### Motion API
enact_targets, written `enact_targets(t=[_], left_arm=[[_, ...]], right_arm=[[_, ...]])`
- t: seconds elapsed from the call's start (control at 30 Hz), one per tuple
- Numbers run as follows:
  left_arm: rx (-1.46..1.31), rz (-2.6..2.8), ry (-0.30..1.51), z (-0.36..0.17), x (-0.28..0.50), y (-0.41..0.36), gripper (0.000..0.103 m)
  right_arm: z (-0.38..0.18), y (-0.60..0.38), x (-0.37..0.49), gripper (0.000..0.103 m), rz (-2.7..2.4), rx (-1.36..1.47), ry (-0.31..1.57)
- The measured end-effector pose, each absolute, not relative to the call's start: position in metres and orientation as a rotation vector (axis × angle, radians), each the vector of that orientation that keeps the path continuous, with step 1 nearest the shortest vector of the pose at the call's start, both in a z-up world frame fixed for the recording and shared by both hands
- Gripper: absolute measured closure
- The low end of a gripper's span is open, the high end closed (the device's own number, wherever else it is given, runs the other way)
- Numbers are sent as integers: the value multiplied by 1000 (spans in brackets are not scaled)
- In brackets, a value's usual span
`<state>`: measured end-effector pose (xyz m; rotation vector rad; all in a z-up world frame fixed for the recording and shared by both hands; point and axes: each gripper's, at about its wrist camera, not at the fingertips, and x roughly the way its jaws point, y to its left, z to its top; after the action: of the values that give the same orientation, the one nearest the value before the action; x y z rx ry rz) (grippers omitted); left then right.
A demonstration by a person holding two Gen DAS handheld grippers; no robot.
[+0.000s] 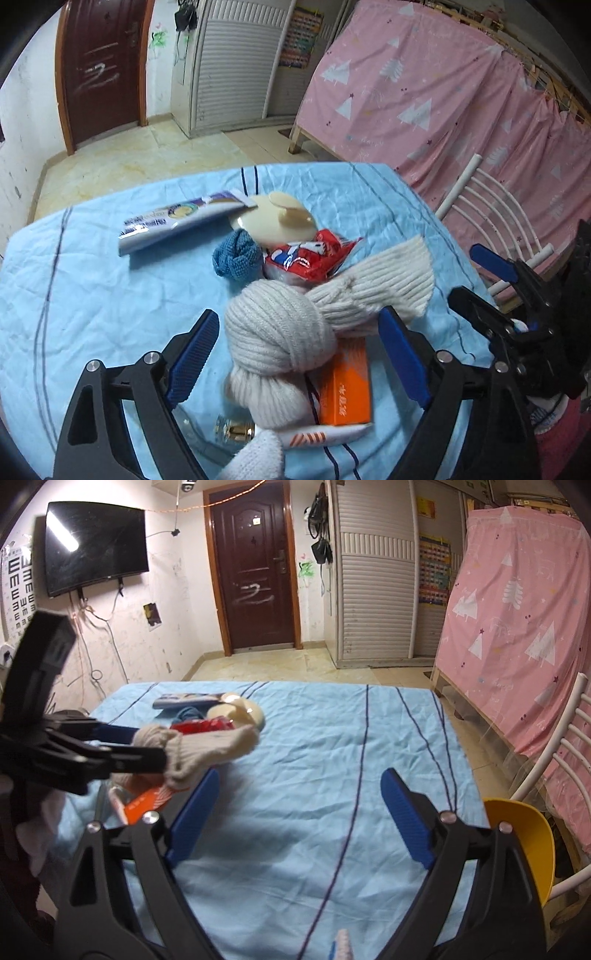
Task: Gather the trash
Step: 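Move back over the bed and grasp the grey knit scarf with the left tool, then grasp the orange box with the right tool while the left holds the grey scarf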
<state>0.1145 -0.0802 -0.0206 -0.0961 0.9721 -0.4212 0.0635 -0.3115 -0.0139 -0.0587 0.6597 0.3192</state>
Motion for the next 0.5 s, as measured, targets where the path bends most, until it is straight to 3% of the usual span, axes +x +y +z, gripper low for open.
enact_targets(t=[0.1, 0.17, 0.23, 0.5], left_arm=[[-102, -432, 959, -25, 113, -81, 25], [-108, -440, 941, -24, 110, -81, 45], [-131, -459, 938, -22, 108, -78, 53], [-186, -454, 825, 5, 87, -60, 55]], right_arm=[[-17, -306, 63, 17, 322, -78, 672], [-17, -302, 63, 17, 326, -85, 679], [-18, -297, 62, 17, 338, -85, 687], [-21, -264, 59, 12, 461, -69, 754]])
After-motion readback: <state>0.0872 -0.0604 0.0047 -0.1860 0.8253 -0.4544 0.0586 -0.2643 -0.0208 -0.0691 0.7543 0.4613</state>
